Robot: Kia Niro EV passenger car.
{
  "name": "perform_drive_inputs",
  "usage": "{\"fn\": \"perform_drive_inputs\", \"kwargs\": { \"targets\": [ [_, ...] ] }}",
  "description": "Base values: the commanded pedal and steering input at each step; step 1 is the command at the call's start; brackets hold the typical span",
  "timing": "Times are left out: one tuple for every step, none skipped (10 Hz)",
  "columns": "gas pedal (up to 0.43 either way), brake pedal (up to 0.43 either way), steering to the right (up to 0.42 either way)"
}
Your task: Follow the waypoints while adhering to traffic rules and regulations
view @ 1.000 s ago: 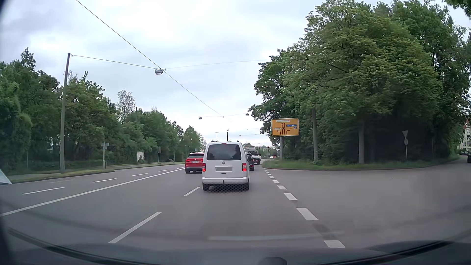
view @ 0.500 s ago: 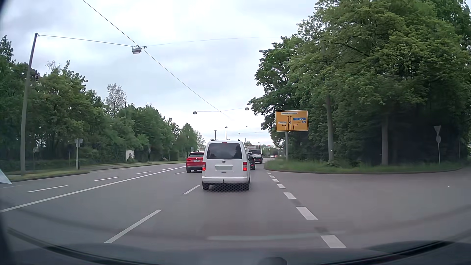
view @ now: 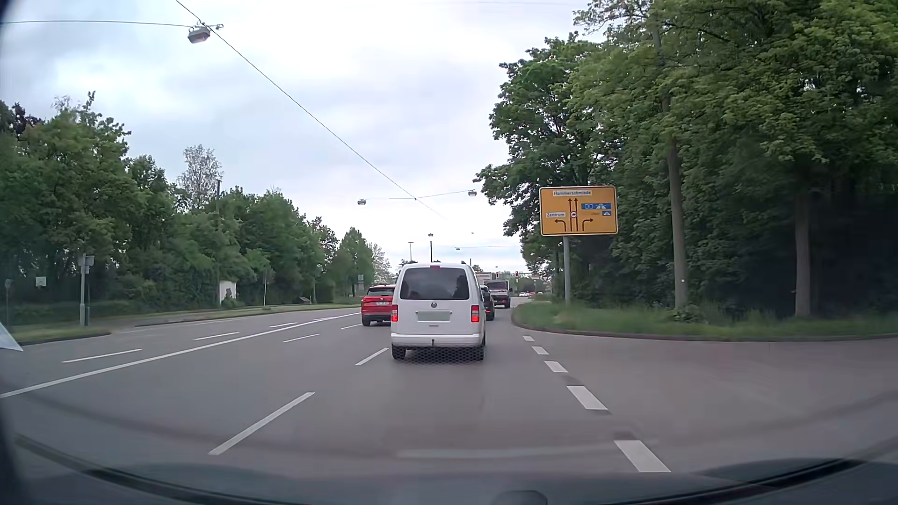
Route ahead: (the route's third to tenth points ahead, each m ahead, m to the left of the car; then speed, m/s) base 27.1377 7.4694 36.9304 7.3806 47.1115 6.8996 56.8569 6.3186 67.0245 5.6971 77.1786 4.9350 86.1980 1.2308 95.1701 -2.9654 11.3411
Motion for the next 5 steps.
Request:
{"fn": "perform_drive_inputs", "kwargs": {
  "targets": [
    [0.020,0.000,-0.003],
    [0.020,0.000,-0.002],
    [0.028,0.000,-0.001],
    [0.028,0.000,0.001],
    [0.059,0.000,0.004]
  ]
}}
